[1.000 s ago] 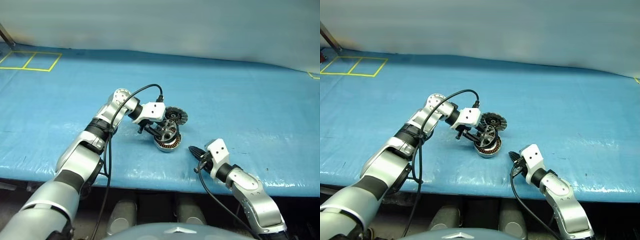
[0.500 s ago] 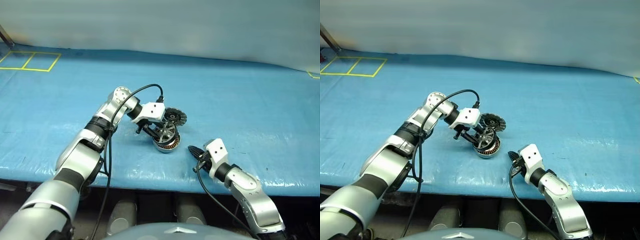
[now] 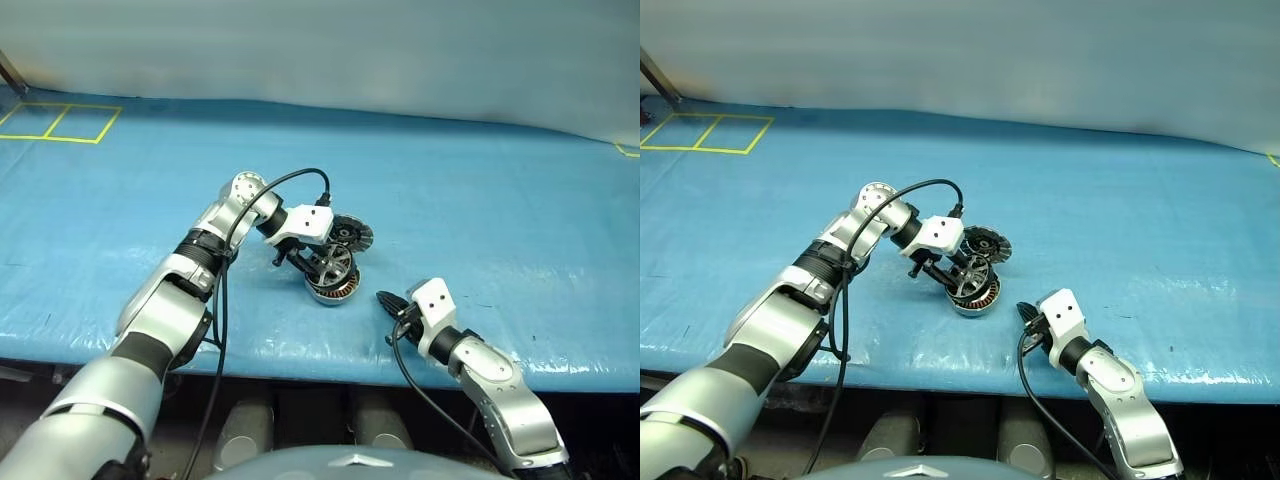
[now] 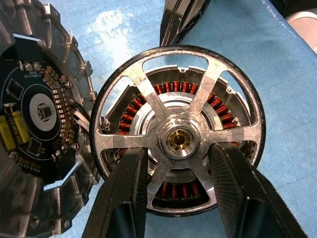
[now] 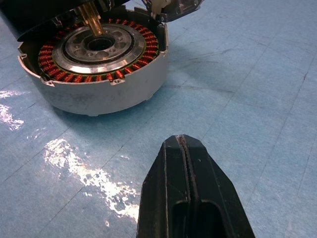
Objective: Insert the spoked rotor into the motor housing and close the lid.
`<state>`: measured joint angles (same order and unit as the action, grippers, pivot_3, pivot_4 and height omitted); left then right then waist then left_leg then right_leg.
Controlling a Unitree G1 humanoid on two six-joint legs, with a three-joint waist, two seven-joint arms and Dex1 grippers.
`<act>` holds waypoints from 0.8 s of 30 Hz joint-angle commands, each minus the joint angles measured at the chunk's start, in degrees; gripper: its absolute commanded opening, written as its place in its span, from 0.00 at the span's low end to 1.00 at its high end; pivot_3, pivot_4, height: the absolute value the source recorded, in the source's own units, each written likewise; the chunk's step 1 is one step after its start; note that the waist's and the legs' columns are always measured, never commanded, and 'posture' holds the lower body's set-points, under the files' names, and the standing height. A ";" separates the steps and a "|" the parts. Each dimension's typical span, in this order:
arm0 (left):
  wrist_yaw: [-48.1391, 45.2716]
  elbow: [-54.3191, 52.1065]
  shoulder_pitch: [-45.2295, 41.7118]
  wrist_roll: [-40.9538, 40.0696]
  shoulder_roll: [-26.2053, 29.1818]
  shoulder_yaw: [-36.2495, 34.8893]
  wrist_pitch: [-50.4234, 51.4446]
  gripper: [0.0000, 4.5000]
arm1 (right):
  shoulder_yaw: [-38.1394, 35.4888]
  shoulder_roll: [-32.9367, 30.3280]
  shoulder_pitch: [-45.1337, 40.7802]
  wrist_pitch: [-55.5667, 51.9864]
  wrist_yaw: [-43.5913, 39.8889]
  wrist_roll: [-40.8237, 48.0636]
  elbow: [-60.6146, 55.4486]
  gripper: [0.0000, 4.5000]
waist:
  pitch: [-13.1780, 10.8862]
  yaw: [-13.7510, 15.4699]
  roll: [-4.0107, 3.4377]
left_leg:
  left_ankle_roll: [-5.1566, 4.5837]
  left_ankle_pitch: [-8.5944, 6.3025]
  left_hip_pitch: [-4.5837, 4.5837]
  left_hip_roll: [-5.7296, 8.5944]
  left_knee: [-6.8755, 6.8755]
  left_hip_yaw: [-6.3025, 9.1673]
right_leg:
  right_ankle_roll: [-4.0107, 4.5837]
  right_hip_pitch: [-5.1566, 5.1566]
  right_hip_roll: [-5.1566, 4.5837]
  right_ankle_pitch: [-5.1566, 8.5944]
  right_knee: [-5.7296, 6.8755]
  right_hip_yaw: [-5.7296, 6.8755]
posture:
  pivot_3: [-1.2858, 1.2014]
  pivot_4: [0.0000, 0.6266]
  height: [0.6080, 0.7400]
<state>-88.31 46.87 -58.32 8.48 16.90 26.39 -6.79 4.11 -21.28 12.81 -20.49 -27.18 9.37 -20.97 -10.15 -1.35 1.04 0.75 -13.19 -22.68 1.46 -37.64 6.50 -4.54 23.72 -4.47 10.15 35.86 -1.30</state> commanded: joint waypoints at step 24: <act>10.65 -30.63 16.77 -12.70 5.14 -12.33 11.34 0.77 | -2.73 0.21 -5.24 0.23 3.80 -1.46 1.57 0.00 | 0.02 -0.10 -0.04 | 0.01 0.01 0.03 -0.02 0.06 0.03 | 0.01 0.01 0.00 0.00 0.00 0.01 | 0.52 0.24 1.00</act>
<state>-78.94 21.07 -42.87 -2.46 21.53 15.60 3.12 2.36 -20.43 8.29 -20.39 -23.56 8.08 -18.82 -10.14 -1.45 1.00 0.76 -13.19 -22.62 1.44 -37.55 6.51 -4.52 23.72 -4.48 10.16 35.85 -1.31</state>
